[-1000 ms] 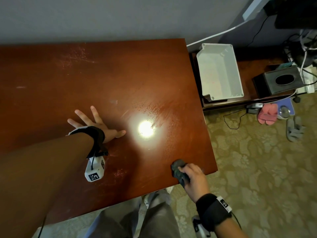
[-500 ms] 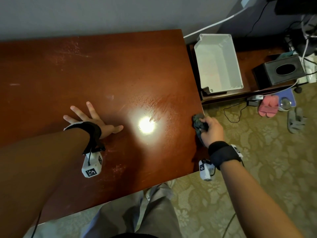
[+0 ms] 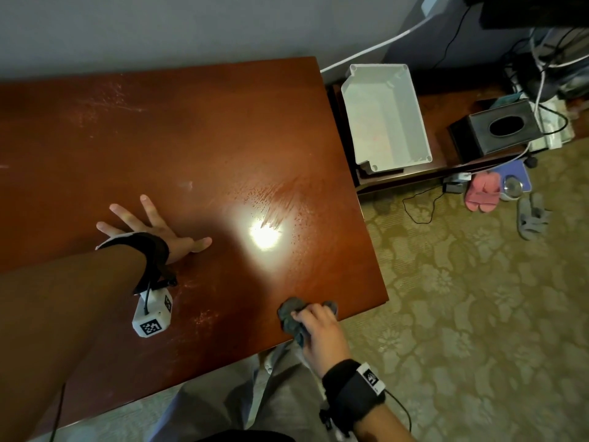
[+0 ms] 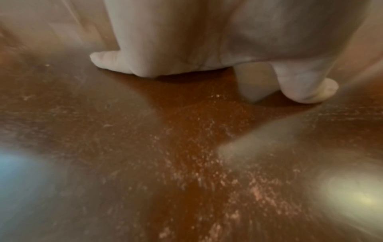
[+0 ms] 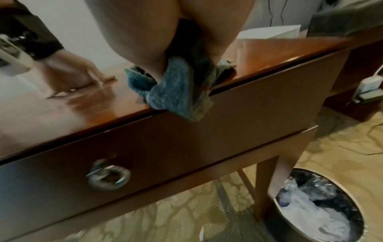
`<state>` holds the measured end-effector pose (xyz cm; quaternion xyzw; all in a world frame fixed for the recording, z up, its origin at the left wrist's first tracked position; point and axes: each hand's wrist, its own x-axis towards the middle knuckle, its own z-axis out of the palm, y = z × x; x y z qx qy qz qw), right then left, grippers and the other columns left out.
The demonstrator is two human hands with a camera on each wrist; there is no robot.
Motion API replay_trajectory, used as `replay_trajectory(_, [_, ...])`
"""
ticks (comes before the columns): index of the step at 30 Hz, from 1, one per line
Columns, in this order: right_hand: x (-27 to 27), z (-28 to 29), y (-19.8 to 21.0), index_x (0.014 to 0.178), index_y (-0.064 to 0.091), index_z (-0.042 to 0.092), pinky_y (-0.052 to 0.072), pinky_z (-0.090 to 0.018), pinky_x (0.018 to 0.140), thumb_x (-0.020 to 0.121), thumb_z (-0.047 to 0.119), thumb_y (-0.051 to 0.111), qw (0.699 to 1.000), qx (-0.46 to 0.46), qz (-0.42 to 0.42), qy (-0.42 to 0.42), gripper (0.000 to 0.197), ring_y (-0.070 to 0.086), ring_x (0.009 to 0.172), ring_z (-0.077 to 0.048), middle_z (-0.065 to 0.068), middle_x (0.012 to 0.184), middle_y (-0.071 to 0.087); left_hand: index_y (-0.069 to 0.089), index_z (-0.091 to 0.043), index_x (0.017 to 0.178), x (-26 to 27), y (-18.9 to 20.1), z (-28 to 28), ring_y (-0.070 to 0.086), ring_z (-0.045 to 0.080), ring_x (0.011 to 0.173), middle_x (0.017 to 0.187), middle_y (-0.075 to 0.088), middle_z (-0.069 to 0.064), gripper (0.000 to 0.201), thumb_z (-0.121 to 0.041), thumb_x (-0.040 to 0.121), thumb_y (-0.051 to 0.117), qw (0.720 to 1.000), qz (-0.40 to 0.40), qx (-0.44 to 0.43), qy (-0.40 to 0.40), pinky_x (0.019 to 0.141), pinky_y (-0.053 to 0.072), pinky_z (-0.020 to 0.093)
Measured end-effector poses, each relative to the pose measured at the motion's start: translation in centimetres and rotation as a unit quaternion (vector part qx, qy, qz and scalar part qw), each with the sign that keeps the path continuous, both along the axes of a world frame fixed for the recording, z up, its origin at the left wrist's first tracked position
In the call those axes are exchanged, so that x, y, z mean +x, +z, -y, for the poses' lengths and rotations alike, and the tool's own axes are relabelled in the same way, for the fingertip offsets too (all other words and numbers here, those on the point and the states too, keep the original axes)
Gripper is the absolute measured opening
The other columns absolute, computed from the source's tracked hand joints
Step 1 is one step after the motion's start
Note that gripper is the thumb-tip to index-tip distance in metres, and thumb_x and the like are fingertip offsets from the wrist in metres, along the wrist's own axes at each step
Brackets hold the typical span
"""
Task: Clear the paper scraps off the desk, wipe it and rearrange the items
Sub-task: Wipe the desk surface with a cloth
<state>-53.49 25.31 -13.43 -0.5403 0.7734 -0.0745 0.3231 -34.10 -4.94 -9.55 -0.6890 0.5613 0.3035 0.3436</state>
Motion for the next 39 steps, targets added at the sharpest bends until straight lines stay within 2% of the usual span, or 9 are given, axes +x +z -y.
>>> replay_trajectory(3, [-4.7, 1.0, 0.1, 0.109, 0.064, 0.017, 0.047, -0.037, 0.090, 0.073, -0.007, 0.065, 0.985, -0.017, -0.051, -0.165, 0.043, 0.052, 0.104, -0.025, -0.006, 0.111, 0.056, -0.041, -0.029, 0.143, 0.0, -0.2, 0.0, -0.018, 0.054, 0.142, 0.153, -0.039, 0.018, 0.152, -0.098, 0.046, 0.055, 1.000, 0.004, -0.006, -0.001, 0.113, 0.009, 0.070])
replay_trajectory(6, [-11.1, 2.0, 0.2, 0.112, 0.065, 0.011, 0.042, -0.033, 0.094, 0.079, -0.007, 0.066, 0.938, -0.042, -0.082, -0.333, 0.038, 0.055, 0.110, -0.029, -0.012, 0.117, 0.058, -0.040, -0.029, 0.143, -0.2, 0.0, -0.1, -0.016, 0.055, 0.142, 0.153, -0.037, 0.019, 0.152, -0.098, 0.047, 0.055, 1.000, 0.005, -0.009, -0.005, 0.113, 0.008, 0.069])
replay_trajectory(12, [-14.2, 2.7, -0.9, 0.115, 0.064, 0.007, 0.043, -0.034, 0.096, 0.082, -0.006, 0.063, 0.909, -0.059, -0.085, -0.404, 0.035, 0.056, 0.109, -0.034, -0.016, 0.117, 0.058, -0.039, -0.028, 0.144, -0.3, 0.3, -0.4, -0.016, 0.053, 0.143, 0.153, -0.038, 0.020, 0.149, -0.095, 0.052, 0.058, 1.000, 0.007, -0.006, -0.015, 0.113, 0.007, 0.070])
replay_trajectory(16, [-10.5, 2.6, -0.3, 0.115, 0.062, 0.007, 0.042, -0.031, 0.094, 0.079, -0.008, 0.064, 0.926, -0.090, -0.092, -0.355, 0.039, 0.055, 0.109, -0.032, -0.015, 0.117, 0.056, -0.039, -0.027, 0.144, -0.2, 0.2, -0.4, -0.017, 0.053, 0.143, 0.152, -0.039, 0.020, 0.149, -0.094, 0.053, 0.058, 1.000, 0.006, -0.006, -0.008, 0.113, 0.007, 0.071])
replay_trajectory(19, [-5.9, 3.4, 0.2, 0.116, 0.063, 0.010, 0.048, -0.041, 0.097, 0.076, -0.006, 0.067, 0.962, -0.071, -0.074, -0.253, 0.044, 0.053, 0.110, -0.028, -0.009, 0.115, 0.056, -0.040, -0.027, 0.143, -0.1, 0.0, -0.3, -0.018, 0.054, 0.142, 0.151, -0.040, 0.021, 0.151, -0.096, 0.050, 0.057, 1.000, -0.001, -0.006, -0.009, 0.111, 0.007, 0.072])
replay_trajectory(23, [1.9, 5.7, 1.0, 0.124, 0.059, 0.019, 0.046, -0.036, 0.099, 0.078, 0.005, 0.069, 0.996, -0.025, -0.020, -0.087, 0.049, 0.049, 0.115, -0.023, -0.003, 0.121, 0.054, -0.040, -0.027, 0.143, -0.1, 0.2, -0.3, -0.017, 0.054, 0.142, 0.151, -0.040, 0.021, 0.152, -0.097, 0.049, 0.056, 1.000, -0.002, -0.001, -0.008, 0.110, 0.008, 0.072])
replay_trajectory(29, [11.3, 8.2, 0.3, 0.127, 0.052, 0.019, 0.053, -0.042, 0.079, 0.081, 0.002, 0.063, 0.982, -0.025, 0.055, 0.181, 0.050, 0.048, 0.104, -0.033, -0.008, 0.121, 0.050, -0.040, -0.028, 0.143, -0.1, 0.3, -0.1, -0.020, 0.053, 0.142, 0.151, -0.041, 0.020, 0.150, -0.095, 0.052, 0.058, 1.000, -0.005, 0.008, 0.002, 0.110, 0.010, 0.072])
replay_trajectory(34, [9.1, 9.3, 0.1, 0.124, 0.055, 0.019, 0.053, -0.040, 0.071, 0.081, 0.003, 0.063, 0.979, -0.042, 0.046, 0.195, 0.047, 0.051, 0.099, -0.033, -0.007, 0.118, 0.051, -0.042, -0.031, 0.141, 0.1, -0.4, 0.0, -0.024, 0.052, 0.141, 0.149, -0.044, 0.018, 0.150, -0.094, 0.050, 0.060, 1.000, -0.013, 0.003, 0.019, 0.110, 0.009, 0.075])
replay_trajectory(39, [-2.5, 13.8, 0.9, 0.114, 0.060, 0.020, 0.048, -0.039, 0.095, 0.080, 0.006, 0.065, 0.999, -0.025, -0.035, 0.013, 0.036, 0.054, 0.108, -0.027, -0.003, 0.119, 0.055, -0.045, -0.029, 0.138, 0.3, -0.7, 0.2, -0.026, 0.054, 0.139, 0.146, -0.048, 0.019, 0.150, -0.094, 0.051, 0.058, 1.000, -0.016, 0.010, 0.024, 0.109, 0.010, 0.076])
